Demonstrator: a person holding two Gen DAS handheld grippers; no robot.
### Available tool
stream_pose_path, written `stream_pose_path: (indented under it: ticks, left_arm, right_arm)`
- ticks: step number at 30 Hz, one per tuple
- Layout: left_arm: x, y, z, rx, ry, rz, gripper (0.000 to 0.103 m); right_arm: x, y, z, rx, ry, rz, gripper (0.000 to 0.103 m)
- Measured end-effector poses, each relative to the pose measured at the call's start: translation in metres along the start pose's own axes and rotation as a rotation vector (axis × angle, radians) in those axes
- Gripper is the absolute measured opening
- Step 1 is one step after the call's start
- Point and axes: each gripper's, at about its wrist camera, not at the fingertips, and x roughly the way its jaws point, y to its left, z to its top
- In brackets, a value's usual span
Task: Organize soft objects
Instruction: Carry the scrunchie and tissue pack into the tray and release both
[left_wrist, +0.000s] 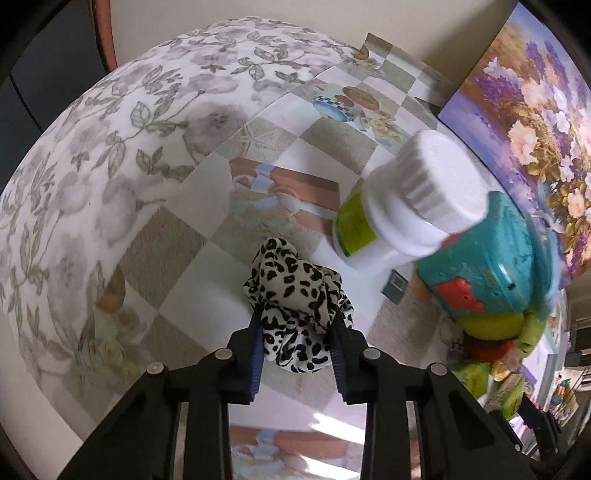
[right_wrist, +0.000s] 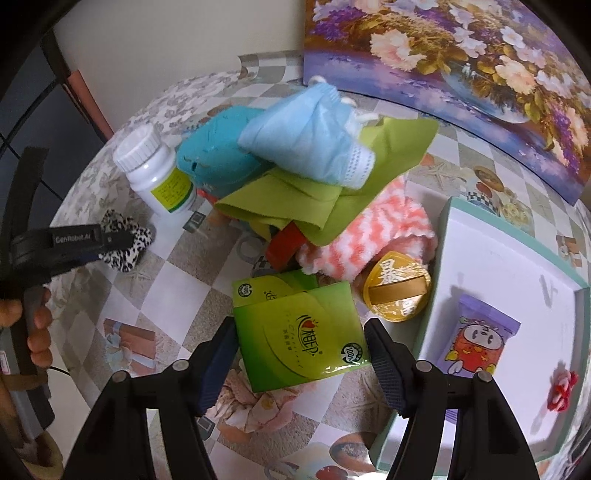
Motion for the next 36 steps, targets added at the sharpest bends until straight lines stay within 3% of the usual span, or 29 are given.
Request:
stream_pose_path:
  ticks: [12, 19, 29, 36]
  left_arm:
    - [-0.059, -0.044, -0.027, 0.038, -0.068, -0.077, 0.033]
    - [-0.087, -0.102, -0.041, 0.135, -0.103, -0.117, 0.033]
    - [-0.073, -0.192, -0.078, 0.309, -0.059, -0.109, 0.033]
    - [-0.058, -0.251, -0.107, 0.421, -0.027, -0.119, 0.033]
  right_arm:
    - [-0.04, -0.034, -0.011, 0.084, -0.06, -0.008, 0.072]
    - [-0.063, -0.07, -0.018, 0.141, -0.097, -0.112, 0.072]
    - [-0.073, -0.148, -0.038, 0.264, -0.091, -0.308, 0.072]
    - [-0.078, -0.199, -0.055, 0.388, -0.089, -0.311, 0.072]
